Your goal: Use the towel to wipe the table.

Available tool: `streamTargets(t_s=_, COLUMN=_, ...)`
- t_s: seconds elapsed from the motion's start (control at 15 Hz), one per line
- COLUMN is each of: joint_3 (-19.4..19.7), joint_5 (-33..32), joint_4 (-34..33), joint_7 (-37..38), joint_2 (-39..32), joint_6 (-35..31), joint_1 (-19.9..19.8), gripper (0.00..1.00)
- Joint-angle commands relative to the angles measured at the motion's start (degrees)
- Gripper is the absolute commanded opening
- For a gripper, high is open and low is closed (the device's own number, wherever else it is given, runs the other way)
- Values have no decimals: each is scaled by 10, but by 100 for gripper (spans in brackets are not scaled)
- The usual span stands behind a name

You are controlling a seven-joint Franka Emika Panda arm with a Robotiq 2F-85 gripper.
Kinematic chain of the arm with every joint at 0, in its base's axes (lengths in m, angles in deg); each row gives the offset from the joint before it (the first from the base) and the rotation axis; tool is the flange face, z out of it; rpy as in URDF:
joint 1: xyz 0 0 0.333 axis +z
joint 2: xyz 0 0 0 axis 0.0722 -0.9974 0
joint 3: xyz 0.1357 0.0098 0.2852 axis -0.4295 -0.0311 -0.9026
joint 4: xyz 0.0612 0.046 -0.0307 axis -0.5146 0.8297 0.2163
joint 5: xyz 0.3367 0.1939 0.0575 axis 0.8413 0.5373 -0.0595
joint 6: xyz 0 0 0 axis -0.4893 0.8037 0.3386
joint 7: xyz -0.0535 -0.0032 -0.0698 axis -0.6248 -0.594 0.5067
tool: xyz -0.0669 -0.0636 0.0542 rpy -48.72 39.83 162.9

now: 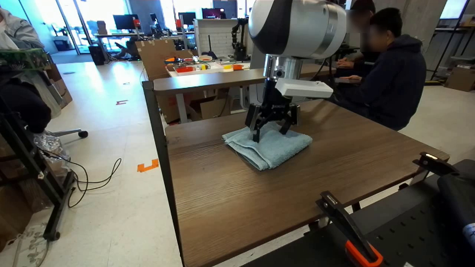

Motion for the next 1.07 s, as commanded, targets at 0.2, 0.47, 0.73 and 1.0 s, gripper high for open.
streamTargets(t_s=0.2, joint_3=7, joint_5=10, joint_4=-10, joint_7=-5, joint_2=-4, joint_6=5, joint_1=6, gripper=100)
streamTargets(t_s=0.47, joint_3=7, joint_5=13, joint_4=-22, joint_7=-2, joint_2=-13, joint_6=7, joint_1=6, gripper=100)
streamTargets(t_s=0.73, joint_3=-6, joint_5=27, joint_4=-83, joint_7=17, joint_2=-52, joint_6=2, joint_1=25, gripper=100)
streamTargets(t_s=1.0, joint_3=-17, joint_5=22, joint_4=-149, joint_7=35, joint_2=-87, joint_6=3, joint_1=65, gripper=100)
